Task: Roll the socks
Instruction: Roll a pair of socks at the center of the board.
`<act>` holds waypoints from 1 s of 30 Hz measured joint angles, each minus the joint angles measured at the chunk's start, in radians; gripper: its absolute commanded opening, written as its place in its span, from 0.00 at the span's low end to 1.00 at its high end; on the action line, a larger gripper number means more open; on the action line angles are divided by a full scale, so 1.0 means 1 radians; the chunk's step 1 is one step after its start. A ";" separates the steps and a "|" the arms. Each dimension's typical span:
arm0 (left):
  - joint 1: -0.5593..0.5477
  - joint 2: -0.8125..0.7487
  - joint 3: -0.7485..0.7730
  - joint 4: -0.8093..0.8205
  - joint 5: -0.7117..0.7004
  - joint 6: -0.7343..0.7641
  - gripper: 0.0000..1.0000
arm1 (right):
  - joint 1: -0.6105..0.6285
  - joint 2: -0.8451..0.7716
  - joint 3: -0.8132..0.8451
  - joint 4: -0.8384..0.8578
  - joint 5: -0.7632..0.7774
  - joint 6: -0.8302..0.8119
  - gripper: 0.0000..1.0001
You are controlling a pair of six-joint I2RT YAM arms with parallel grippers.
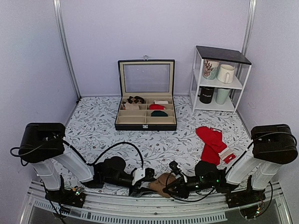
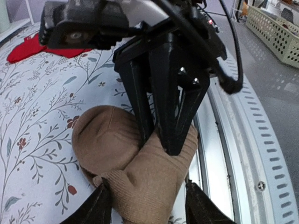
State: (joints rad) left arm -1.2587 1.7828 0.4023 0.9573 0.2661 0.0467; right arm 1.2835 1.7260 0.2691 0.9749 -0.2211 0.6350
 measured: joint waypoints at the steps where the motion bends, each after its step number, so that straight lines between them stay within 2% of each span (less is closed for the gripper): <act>1: 0.000 0.005 0.005 0.006 0.008 0.002 0.54 | -0.005 0.003 0.000 0.003 -0.010 0.000 0.14; 13: 0.000 0.075 0.036 0.041 0.071 -0.013 0.45 | -0.051 0.028 0.000 0.020 -0.111 0.000 0.14; 15: 0.000 0.093 0.050 0.042 0.073 -0.017 0.38 | -0.055 0.030 0.001 0.021 -0.121 0.000 0.14; 20: 0.002 0.116 0.074 0.034 0.089 -0.028 0.00 | -0.061 0.029 0.006 0.016 -0.136 0.000 0.14; 22: 0.004 0.116 0.074 0.034 0.095 -0.039 0.00 | -0.065 0.028 0.006 0.009 -0.141 0.000 0.15; 26: 0.007 0.116 0.074 0.029 0.102 -0.060 0.00 | -0.076 0.018 0.019 -0.028 -0.155 -0.006 0.27; 30: 0.007 0.113 0.102 -0.023 0.089 -0.109 0.00 | -0.082 -0.033 0.053 -0.164 -0.145 -0.024 0.48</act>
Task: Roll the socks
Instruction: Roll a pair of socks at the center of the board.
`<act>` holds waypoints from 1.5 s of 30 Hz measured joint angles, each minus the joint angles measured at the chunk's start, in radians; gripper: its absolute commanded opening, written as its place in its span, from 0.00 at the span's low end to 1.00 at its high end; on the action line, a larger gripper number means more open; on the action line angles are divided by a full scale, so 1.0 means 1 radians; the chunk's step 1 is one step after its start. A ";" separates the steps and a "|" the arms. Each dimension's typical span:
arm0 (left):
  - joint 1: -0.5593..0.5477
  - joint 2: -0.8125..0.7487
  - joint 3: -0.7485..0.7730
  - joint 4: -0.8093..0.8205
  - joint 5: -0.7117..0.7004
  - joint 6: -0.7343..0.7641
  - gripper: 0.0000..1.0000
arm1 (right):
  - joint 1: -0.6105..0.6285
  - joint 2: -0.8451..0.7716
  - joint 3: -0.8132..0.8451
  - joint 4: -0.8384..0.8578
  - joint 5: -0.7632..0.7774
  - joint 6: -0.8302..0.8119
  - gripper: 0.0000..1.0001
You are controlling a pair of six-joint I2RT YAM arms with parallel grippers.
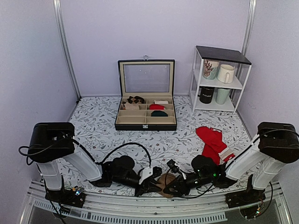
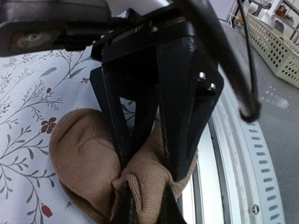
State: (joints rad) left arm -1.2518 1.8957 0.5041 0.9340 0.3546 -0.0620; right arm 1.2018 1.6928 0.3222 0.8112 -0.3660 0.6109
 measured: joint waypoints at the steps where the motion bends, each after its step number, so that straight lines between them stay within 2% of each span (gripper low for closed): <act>1: 0.000 0.000 0.017 -0.030 -0.005 -0.018 0.00 | 0.000 -0.030 0.014 -0.058 0.014 -0.010 0.51; 4: 0.002 0.013 0.091 -0.132 -0.007 -0.077 0.00 | 0.002 -0.126 0.053 -0.254 0.079 -0.036 0.55; 8: 0.026 0.027 0.122 -0.166 0.023 -0.163 0.00 | 0.002 -0.275 0.069 -0.469 0.206 -0.086 0.56; 12: 0.064 0.029 0.106 -0.158 0.086 -0.240 0.00 | 0.021 -0.418 0.023 -0.522 0.341 -0.134 0.57; 15: 0.091 0.034 0.097 -0.150 0.134 -0.285 0.00 | 0.082 -0.486 -0.033 -0.521 0.421 -0.171 0.58; 22: 0.116 0.050 0.108 -0.150 0.194 -0.325 0.00 | 0.222 -0.495 -0.054 -0.500 0.528 -0.261 0.65; 34: 0.130 0.064 0.135 -0.181 0.234 -0.332 0.00 | 0.258 -0.295 0.064 -0.443 0.568 -0.313 0.66; 40: 0.134 0.074 0.147 -0.189 0.253 -0.331 0.00 | 0.264 -0.212 0.091 -0.437 0.575 -0.293 0.60; 41: 0.134 0.075 0.148 -0.189 0.256 -0.331 0.00 | 0.264 -0.206 0.091 -0.439 0.575 -0.286 0.55; 44: 0.136 0.077 0.152 -0.193 0.267 -0.330 0.00 | 0.266 -0.192 0.091 -0.457 0.579 -0.253 0.29; 45: 0.136 0.077 0.153 -0.195 0.268 -0.330 0.00 | 0.267 -0.191 0.091 -0.460 0.581 -0.248 0.24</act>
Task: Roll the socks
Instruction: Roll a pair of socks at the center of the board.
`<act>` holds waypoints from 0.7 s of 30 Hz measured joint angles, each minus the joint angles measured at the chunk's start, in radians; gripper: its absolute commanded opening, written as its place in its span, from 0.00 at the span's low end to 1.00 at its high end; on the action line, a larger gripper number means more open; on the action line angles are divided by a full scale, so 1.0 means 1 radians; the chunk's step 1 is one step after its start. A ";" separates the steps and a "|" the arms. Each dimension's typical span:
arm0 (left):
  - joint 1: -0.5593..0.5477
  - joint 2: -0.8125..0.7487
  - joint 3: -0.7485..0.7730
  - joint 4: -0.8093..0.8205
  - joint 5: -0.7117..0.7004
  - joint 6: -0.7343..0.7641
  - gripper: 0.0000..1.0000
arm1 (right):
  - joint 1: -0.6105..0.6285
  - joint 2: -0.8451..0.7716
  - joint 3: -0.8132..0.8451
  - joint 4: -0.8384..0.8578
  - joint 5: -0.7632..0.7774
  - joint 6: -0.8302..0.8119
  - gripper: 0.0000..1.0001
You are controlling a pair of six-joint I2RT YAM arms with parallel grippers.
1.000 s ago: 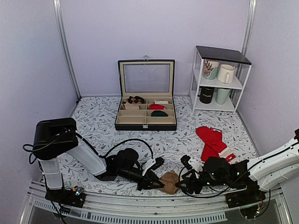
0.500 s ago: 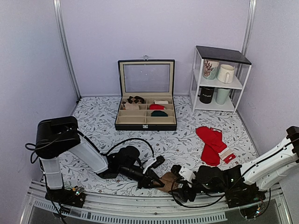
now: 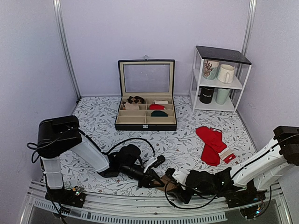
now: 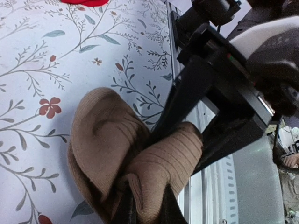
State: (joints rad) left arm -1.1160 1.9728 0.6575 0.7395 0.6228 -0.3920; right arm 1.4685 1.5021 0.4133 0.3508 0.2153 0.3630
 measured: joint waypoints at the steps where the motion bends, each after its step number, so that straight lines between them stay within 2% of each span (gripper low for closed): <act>1: 0.000 0.004 0.003 -0.001 0.002 0.000 0.00 | 0.000 0.000 0.000 -0.002 0.001 0.007 0.22; 7: 0.003 -0.005 0.011 -0.011 -0.001 0.006 0.04 | 0.004 0.000 -0.016 0.022 0.007 0.070 0.21; 11: -0.013 -0.077 -0.010 -0.054 -0.071 0.044 0.09 | 0.003 0.002 -0.063 0.122 -0.010 0.126 0.21; 12: -0.021 -0.109 -0.027 -0.059 -0.087 0.060 0.24 | 0.000 0.005 -0.076 0.158 -0.023 0.141 0.21; 13: -0.031 -0.148 -0.053 -0.056 -0.107 0.081 0.66 | -0.002 0.011 -0.084 0.190 -0.035 0.155 0.21; 14: -0.041 -0.191 -0.082 -0.051 -0.128 0.109 0.94 | -0.004 0.019 -0.091 0.238 -0.051 0.171 0.21; 15: -0.052 -0.245 -0.117 -0.043 -0.159 0.137 0.99 | -0.007 0.027 -0.094 0.263 -0.066 0.183 0.21; 18: -0.066 -0.385 -0.193 -0.023 -0.204 0.240 0.99 | -0.025 0.072 -0.131 0.328 -0.121 0.219 0.20; 21: -0.073 -0.401 -0.195 0.013 -0.214 0.313 0.99 | -0.055 0.116 -0.131 0.396 -0.176 0.244 0.20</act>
State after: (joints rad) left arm -1.1893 1.5715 0.4629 0.7528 0.4084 -0.0792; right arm 1.4139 1.6184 0.2825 0.7471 0.0391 0.6071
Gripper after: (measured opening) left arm 0.986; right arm 0.207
